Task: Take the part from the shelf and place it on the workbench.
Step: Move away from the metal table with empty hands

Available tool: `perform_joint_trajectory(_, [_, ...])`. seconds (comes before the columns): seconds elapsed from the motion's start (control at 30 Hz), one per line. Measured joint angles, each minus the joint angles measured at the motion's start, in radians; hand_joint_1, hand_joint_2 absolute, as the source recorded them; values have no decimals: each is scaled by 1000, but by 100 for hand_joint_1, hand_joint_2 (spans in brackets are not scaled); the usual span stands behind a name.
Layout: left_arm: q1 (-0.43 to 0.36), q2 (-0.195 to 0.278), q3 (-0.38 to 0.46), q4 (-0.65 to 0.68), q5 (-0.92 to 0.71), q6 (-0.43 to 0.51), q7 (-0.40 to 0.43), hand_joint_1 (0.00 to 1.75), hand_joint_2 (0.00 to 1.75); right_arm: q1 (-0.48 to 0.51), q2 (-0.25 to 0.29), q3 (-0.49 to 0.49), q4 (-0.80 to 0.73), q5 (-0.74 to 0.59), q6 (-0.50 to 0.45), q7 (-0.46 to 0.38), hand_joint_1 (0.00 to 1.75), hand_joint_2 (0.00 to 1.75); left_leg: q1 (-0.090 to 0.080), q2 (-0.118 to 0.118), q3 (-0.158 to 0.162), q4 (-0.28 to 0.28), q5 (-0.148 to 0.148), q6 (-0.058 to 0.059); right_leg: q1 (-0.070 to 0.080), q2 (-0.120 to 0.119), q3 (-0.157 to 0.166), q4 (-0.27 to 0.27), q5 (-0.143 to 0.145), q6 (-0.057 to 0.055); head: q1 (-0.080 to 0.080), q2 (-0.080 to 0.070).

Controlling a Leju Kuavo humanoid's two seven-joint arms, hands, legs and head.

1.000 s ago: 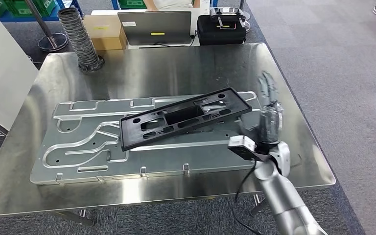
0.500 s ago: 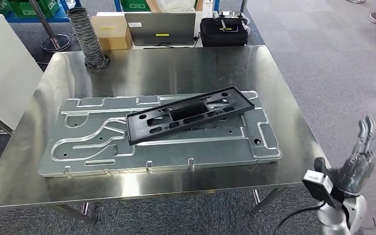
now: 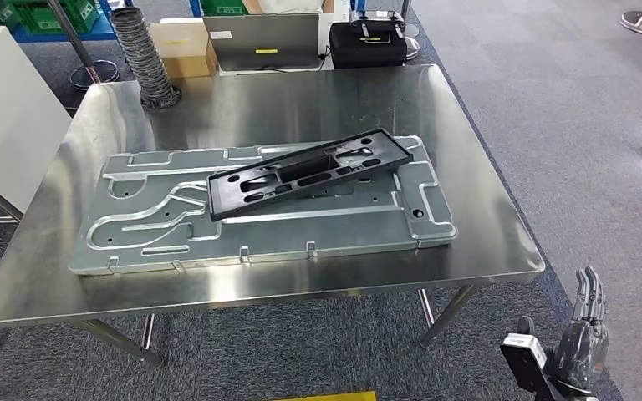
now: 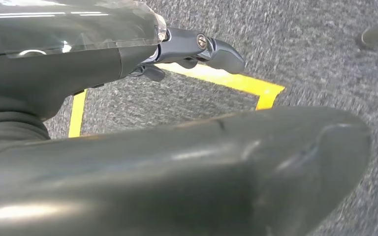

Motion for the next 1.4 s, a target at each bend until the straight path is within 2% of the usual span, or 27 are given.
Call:
perform_joint_trajectory(0.07, [3,0,0,0,-5,-2,-1,0,0,0,17,-21,51,6,33,-2,0,0,2,-1,-24,73,-89,-8,-3,-3,-24,-4,25,-13,0,0])
perform_joint_trajectory(0.13, [5,-1,0,0,-11,-3,-1,0,0,0,29,-31,111,21,59,-2,0,0,1,-1,-51,202,-189,-12,1,-3,-56,-1,49,-19,0,0])
perform_joint_trajectory(0.17, [5,-1,0,0,-14,-4,-1,0,0,0,35,-34,146,31,70,-2,0,0,1,-1,-54,256,-206,-14,3,-3,-73,2,60,-20,0,0])
perform_joint_trajectory(0.2, [5,0,0,0,-16,-4,-1,0,0,-1,38,-35,185,41,80,-2,0,0,1,-1,-43,281,-197,-13,5,-3,-90,6,70,-19,0,0])
perform_joint_trajectory(0.23, [5,0,0,0,-19,-4,-1,0,0,-1,40,-36,225,48,90,-2,0,0,1,-1,-15,272,-170,-11,7,-4,-108,11,80,-18,0,0])
perform_joint_trajectory(0.3, [3,1,-2,0,-28,-4,-1,0,0,-2,42,-36,303,50,99,-2,0,0,-2,-2,85,159,-131,-1,10,-4,-139,26,95,-14,0,0])
perform_joint_trajectory(0.37, [0,1,-6,1,-43,-4,0,0,0,-2,42,-36,374,41,90,-2,0,0,-7,-3,178,22,-148,11,12,-5,-155,36,108,-6,0,0])
perform_joint_trajectory(0.43, [-3,1,-13,1,-58,-4,5,0,0,1,40,-36,437,31,73,-2,0,0,-12,-3,202,-30,-161,21,10,-5,-158,36,124,5,0,0])
perform_joint_trajectory(0.5, [-3,-3,-22,3,-68,-2,11,0,0,2,32,-36,512,23,46,-2,0,0,-9,1,188,-33,-142,34,8,-3,-165,42,119,17,0,0])
perform_joint_trajectory(0.53, [-3,-5,-26,4,-72,-1,13,0,0,2,24,-34,564,22,28,-2,0,0,-7,4,177,-35,-129,42,6,-1,-174,61,91,23,0,0])
perform_joint_trajectory(0.63, [-3,-9,-29,5,-77,0,14,0,0,2,-8,-22,713,24,-17,-2,0,0,-6,7,131,-36,-91,52,-3,1,-215,223,-63,43,0,0])
perform_joint_trajectory(0.67, [-2,-10,-29,5,-78,0,13,0,0,0,-14,-19,745,27,-24,-2,0,0,-6,8,114,-34,-79,51,-6,1,-222,280,-87,48,0,0])
perform_joint_trajectory(0.7, [-2,-10,-29,5,-78,-1,13,0,0,-4,-20,-17,777,31,-31,-2,0,0,-6,9,96,-31,-67,49,-8,0,-217,314,-82,52,0,0])
perform_joint_trajectory(0.73, [-3,-11,-29,5,-77,-1,12,0,0,-11,-26,-15,813,38,-36,0,0,0,-6,11,78,-26,-57,46,-10,0,-196,316,-56,55,0,0])
perform_joint_trajectory(0.8, [-4,-11,-30,5,-70,-5,10,0,0,-36,-44,-10,904,60,-41,22,0,0,-5,12,45,-12,-38,39,-14,0,-100,217,-5,53,0,0])
perform_joint_trajectory(0.87, [-6,-11,-29,5,-61,-9,10,0,0,-62,-62,-5,988,82,-33,58,0,0,-7,12,26,-1,-23,29,-12,1,8,65,-19,43,0,0])
perform_joint_trajectory(0.9, [-6,-11,-29,5,-58,-10,10,0,0,-71,-69,-2,1020,89,-29,72,0,0,-7,13,23,1,-15,23,-8,1,38,18,-36,36,0,0])
perform_joint_trajectory(0.97, [-4,-11,-28,5,-54,-11,10,0,0,-85,-78,2,1073,100,-24,90,0,0,-6,13,19,-2,2,9,-4,-1,39,-4,-34,20,0,0])
perform_joint_trajectory(1.03, [0,-9,-27,5,-46,-15,11,0,0,-97,-83,11,1116,123,-13,131,0,0,-2,9,3,19,-28,-1,-5,-6,18,-7,-10,3,0,0])
perform_joint_trajectory(1.07, [3,-8,-25,5,-41,-19,13,0,0,-101,-84,19,1135,140,1,170,0,0,-1,7,-10,54,-72,-5,-7,-8,3,-8,4,-5,0,0])
perform_joint_trajectory(1.13, [8,-7,-23,5,-31,-28,20,0,0,-108,-84,34,1167,162,46,279,0,0,0,6,-39,175,-182,-10,-4,-10,-31,-6,29,-12,0,0])
perform_joint_trajectory(1.17, [10,-7,-22,5,-29,-32,26,0,0,-111,-81,40,1182,164,78,343,0,0,0,6,-46,237,-212,-12,-2,-11,-49,-4,42,-13,0,0])
perform_joint_trajectory(1.2, [11,-6,-20,5,-28,-34,32,0,0,-113,-77,43,1194,158,112,407,0,0,0,6,-43,279,-215,-13,0,-12,-68,0,54,-13,0,0])
perform_joint_trajectory(1.23, [12,-6,-19,5,-31,-36,39,0,0,-117,-71,44,1204,146,148,470,0,0,0,6,-24,289,-194,-12,1,-12,-88,5,65,-12,0,0])
perform_joint_trajectory(1.3, [11,-4,-18,4,-43,-41,48,0,0,-125,-54,40,1216,109,219,583,0,0,-1,6,65,205,-141,-5,2,-12,-125,19,86,-9,0,0])
perform_joint_trajectory(1.37, [7,-4,-19,4,-59,-50,46,0,0,-133,-34,28,1223,75,270,649,0,0,-5,5,179,48,-152,6,5,-11,-149,32,102,-1,0,0])
perform_joint_trajectory(1.4, [4,-4,-21,4,-68,-56,42,0,0,-136,-25,20,1224,59,286,661,0,0,-8,5,213,-7,-169,13,5,-11,-154,36,111,4,0,0])
